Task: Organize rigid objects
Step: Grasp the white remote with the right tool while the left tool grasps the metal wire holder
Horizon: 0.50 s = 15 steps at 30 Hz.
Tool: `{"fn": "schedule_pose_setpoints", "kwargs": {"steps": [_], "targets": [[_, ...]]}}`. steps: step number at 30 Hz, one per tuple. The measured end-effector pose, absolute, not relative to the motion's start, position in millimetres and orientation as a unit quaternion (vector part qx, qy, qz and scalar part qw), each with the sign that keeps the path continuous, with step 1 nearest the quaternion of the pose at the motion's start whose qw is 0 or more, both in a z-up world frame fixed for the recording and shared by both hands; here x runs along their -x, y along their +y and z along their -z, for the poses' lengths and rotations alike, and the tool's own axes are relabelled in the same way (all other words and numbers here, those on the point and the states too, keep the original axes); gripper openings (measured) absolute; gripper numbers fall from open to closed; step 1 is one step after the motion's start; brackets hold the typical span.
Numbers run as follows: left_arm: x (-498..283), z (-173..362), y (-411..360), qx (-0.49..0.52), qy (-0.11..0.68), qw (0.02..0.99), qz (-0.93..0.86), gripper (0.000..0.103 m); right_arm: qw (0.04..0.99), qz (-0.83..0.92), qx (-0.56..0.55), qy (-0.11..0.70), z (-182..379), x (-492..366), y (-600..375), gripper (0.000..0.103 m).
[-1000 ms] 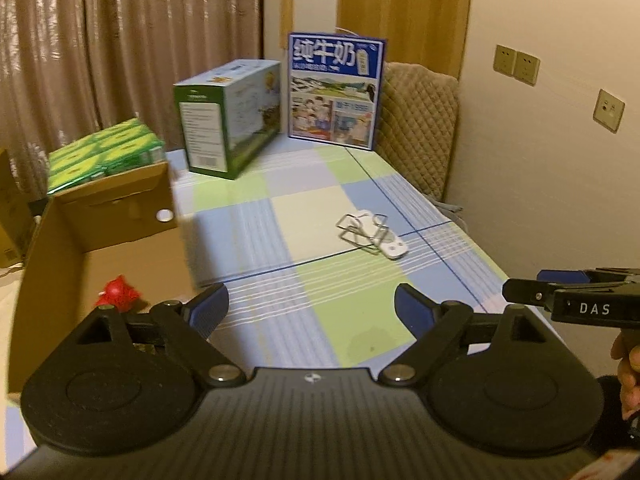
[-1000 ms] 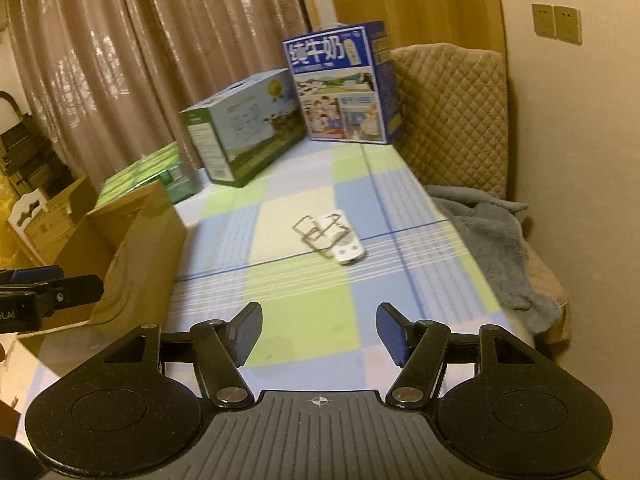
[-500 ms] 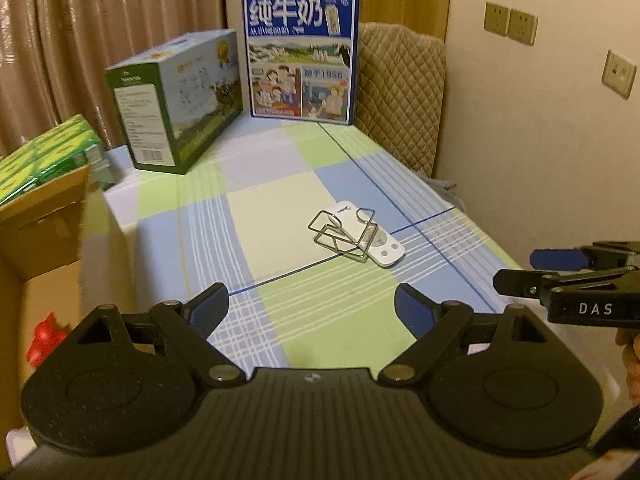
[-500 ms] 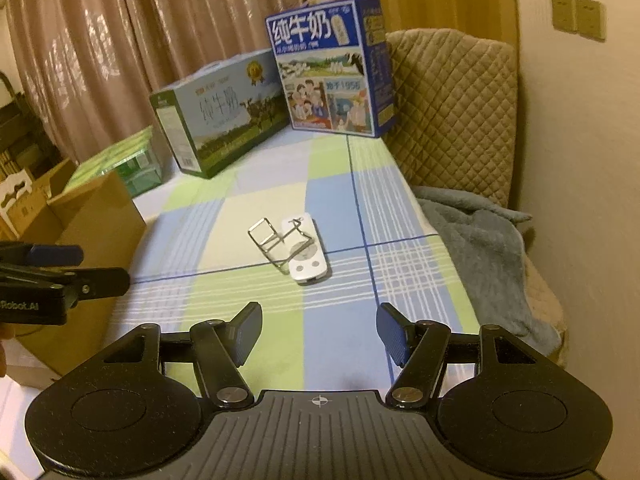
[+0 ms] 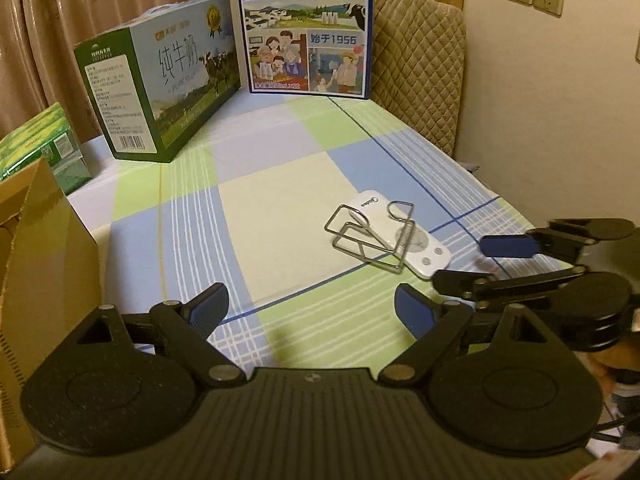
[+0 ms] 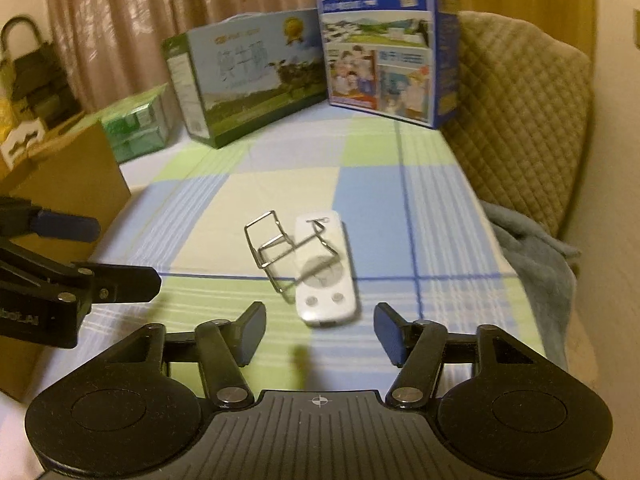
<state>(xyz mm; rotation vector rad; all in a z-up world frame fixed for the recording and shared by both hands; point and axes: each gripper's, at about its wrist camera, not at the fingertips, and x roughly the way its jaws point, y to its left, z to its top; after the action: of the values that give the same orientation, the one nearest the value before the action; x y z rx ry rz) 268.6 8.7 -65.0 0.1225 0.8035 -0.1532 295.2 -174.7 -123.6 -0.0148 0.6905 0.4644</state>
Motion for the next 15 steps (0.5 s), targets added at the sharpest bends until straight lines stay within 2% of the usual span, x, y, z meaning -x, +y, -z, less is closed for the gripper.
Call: {"fn": "schedule_pose_setpoints", "kwargs": {"steps": [4,9,11,15], "targets": [[-274.6,70.5,9.7,-0.054,0.394,0.915,0.072,0.088,0.912,-0.222,0.045,0.343,137.9,-310.7,-160.6,0.044],[-278.6,76.8,7.4,-0.053,0.397,0.913,0.076,0.088,0.911,-0.224,0.054,0.343,148.8,-320.7,-157.4,0.042],[-279.4,79.1,5.8,-0.053,0.398,0.913,0.078,0.088,0.912,-0.225,0.059,0.339,149.4,-321.4,-157.4,0.037],[-280.4,83.1,2.9,-0.052,0.401,0.911,0.081,0.088,0.911,-0.213,0.058,0.348,146.3,-319.7,-162.2,0.037]]}}
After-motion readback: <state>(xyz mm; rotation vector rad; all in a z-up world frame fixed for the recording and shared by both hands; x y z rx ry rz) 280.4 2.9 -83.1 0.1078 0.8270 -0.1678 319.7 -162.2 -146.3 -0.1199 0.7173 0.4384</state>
